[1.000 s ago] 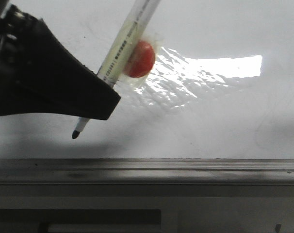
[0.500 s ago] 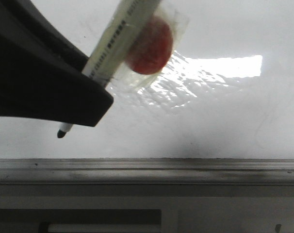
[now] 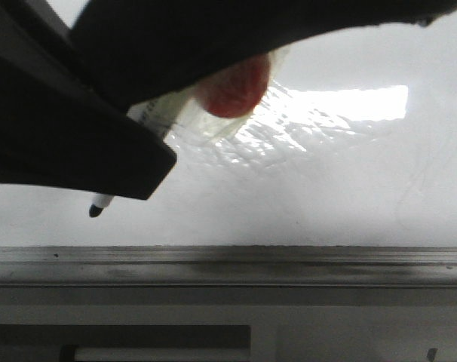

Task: Write number 9 on whiteboard

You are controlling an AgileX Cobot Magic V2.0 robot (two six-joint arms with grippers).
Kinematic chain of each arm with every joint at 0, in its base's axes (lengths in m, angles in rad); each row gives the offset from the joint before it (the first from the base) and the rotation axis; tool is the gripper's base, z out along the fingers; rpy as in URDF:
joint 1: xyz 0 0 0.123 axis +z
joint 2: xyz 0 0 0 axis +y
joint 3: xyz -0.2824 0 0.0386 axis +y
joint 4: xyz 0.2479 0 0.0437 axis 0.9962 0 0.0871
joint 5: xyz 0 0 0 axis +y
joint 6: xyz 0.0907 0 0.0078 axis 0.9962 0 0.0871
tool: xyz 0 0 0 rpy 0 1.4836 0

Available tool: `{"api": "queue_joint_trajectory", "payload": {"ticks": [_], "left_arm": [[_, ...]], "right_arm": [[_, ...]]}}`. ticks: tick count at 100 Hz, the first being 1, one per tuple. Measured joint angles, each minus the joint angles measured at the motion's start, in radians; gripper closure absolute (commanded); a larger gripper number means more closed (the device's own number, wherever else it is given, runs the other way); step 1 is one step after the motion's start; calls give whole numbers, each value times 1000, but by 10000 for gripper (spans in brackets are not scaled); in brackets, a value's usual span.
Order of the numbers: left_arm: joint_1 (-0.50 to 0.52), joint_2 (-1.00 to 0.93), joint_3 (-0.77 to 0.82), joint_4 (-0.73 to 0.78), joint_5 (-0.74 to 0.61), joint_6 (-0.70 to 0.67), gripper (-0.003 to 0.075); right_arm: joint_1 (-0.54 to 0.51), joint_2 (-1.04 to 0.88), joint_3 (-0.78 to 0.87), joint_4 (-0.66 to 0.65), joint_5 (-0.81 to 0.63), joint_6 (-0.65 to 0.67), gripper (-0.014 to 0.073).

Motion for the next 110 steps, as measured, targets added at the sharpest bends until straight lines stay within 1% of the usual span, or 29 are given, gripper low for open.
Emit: {"api": "queue_joint_trajectory", "payload": {"ticks": [1,2,4,21,26,30,31,33,35,38,41,42,43,45,46,50,55,57,66,73,79,86,91,98,103,105,110], "left_arm": [[0,0,0,0,3,0,741],[0,0,0,-2,5,0,741],[0,0,0,-6,7,-3,741],[0,0,0,-20,13,-21,739],[0,0,0,-34,11,-22,724],[2,-2,0,-55,11,-22,673],[5,-2,0,-59,9,-20,673],[9,-4,0,-72,10,-18,640],[9,-4,2,-86,10,-15,589],[16,-9,2,-108,2,-12,545],[22,-17,2,-141,-3,-11,467],[25,-19,2,-149,-3,-11,451],[29,-24,2,-157,-8,-11,420],[35,-29,2,-180,-14,-11,389],[38,-36,2,-194,-16,-11,359],[56,-59,2,-225,-28,-11,281],[80,-90,2,-263,-39,-11,222],[90,-105,2,-270,-41,-11,211],[140,-172,2,-284,-46,-32,219],[184,-234,2,-288,-50,-46,262],[222,-289,13,-290,-60,-52,311],[271,-349,36,-292,-70,-57,360],[304,-382,56,-293,-75,-57,390],[347,-419,84,-293,-77,-57,419],[377,-437,102,-296,-77,-57,437],[383,-444,105,-298,-79,-57,446],[406,-451,113,-302,-82,-57,473]], "right_arm": [[0,0,0,0,0,0,601],[0,0,0,0,-3,0,638],[0,0,0,0,-6,-2,660],[0,0,-2,-16,-18,-7,652],[0,0,-4,-18,-18,-7,652],[-2,0,-8,-21,-16,-7,655],[-3,0,-11,-25,-13,-4,655],[-7,0,-14,-33,-6,4,655],[-10,0,-20,-40,-4,16,655],[-17,0,-34,-65,12,41,655],[-26,0,-49,-95,25,74,655],[-29,0,-53,-106,28,93,655],[-31,0,-62,-130,35,102,655],[-38,0,-76,-172,51,135,655],[-41,0,-81,-187,57,158,655],[-55,1,-114,-287,103,222,655],[-73,1,-165,-409,165,318,655],[-79,1,-190,-461,196,360,655],[-93,1,-307,-665,328,522,650],[-95,1,-377,-773,410,621,648],[-95,-12,-396,-817,444,686,631],[-85,-51,-372,-839,445,720,631],[-65,-104,-318,-854,399,731,631],[-37,-186,-200,-875,252,738,631],[-24,-245,-105,-895,75,738,632],[-22,-268,-64,-900,26,738,632],[-19,-308,23,-912,-177,738,634]]}}
